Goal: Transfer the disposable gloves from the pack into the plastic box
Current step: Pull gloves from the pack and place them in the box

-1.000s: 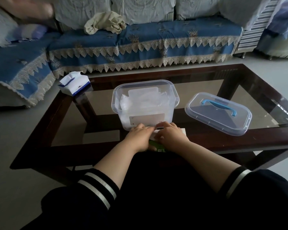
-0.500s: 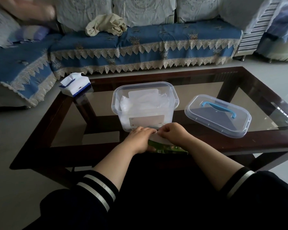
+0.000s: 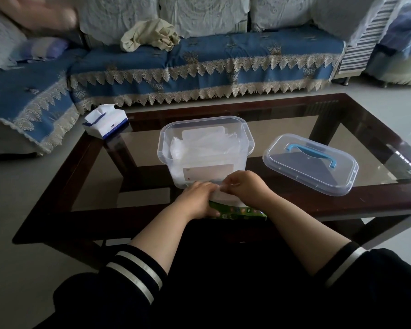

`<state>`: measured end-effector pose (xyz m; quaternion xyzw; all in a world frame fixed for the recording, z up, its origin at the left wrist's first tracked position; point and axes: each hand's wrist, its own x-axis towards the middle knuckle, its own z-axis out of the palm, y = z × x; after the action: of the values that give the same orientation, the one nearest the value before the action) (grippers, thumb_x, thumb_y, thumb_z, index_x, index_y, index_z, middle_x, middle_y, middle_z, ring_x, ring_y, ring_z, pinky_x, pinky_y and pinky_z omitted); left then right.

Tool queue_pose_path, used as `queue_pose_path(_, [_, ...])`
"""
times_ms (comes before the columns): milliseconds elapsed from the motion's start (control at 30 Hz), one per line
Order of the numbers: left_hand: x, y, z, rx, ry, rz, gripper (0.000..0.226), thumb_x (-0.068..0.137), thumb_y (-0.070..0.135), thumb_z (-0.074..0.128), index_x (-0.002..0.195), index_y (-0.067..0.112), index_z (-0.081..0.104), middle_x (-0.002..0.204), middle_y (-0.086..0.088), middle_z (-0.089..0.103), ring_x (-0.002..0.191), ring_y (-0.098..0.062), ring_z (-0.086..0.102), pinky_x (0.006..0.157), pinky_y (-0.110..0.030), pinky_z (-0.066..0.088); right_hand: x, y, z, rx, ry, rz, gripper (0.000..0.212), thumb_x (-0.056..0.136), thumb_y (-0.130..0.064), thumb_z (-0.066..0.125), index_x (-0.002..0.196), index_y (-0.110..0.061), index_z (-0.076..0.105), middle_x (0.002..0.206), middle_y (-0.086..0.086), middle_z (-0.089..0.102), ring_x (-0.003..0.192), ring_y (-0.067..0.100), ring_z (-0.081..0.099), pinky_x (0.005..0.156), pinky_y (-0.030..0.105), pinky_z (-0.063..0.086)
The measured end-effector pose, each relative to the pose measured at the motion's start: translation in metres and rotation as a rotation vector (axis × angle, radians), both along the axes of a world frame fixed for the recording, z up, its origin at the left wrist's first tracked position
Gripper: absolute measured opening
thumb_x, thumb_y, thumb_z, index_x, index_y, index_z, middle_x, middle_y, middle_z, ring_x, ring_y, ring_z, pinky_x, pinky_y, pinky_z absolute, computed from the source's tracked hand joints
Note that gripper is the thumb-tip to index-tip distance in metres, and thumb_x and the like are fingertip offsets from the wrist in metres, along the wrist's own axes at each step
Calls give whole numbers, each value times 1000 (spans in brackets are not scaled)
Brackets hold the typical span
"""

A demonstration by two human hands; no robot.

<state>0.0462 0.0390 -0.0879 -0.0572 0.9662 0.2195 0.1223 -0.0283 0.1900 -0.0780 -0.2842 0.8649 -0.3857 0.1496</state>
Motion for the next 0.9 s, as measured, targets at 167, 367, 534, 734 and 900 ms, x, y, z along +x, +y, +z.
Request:
queue_pose_path(167, [-2,0,3,19,15,24,64,75,25,82,133,17,56,135,-2,55,124,-23,50,103,-35,42,2,16,23,-607,-480,-161,6,87,-10,65,82,-7,67,82,11,66,77,19,59,76,34,49])
queue_pose_path(367, [-2,1,8,-17,62,-14,51,78,29,78,126,23,61,126,4,59,119,-18,51,98,-37,43,4,19,36,-843,-632,-170,13,90,-10,57,78,-10,63,75,-1,66,73,14,60,84,41,47])
queue_pose_path(534, [5,2,16,133,49,98,33,93,34,63,123,20,60,116,2,63,108,-21,58,95,-38,48,2,18,27,-588,-357,-149,8,86,-16,68,79,-12,66,77,1,70,73,11,64,80,30,52])
queue_pose_path(734, [12,10,45,713,319,517,73,85,68,18,90,17,70,85,2,69,88,-14,66,81,-25,53,-4,20,18,-365,-194,-158,8,86,-22,70,81,-17,65,81,-1,69,76,12,63,80,35,53])
queue_pose_path(900, [11,20,51,556,373,404,102,66,91,27,77,-2,67,71,-10,67,68,-14,61,67,-24,48,-6,23,18,-218,-103,-120,32,83,-30,73,106,-15,57,95,-5,63,87,12,60,78,24,48])
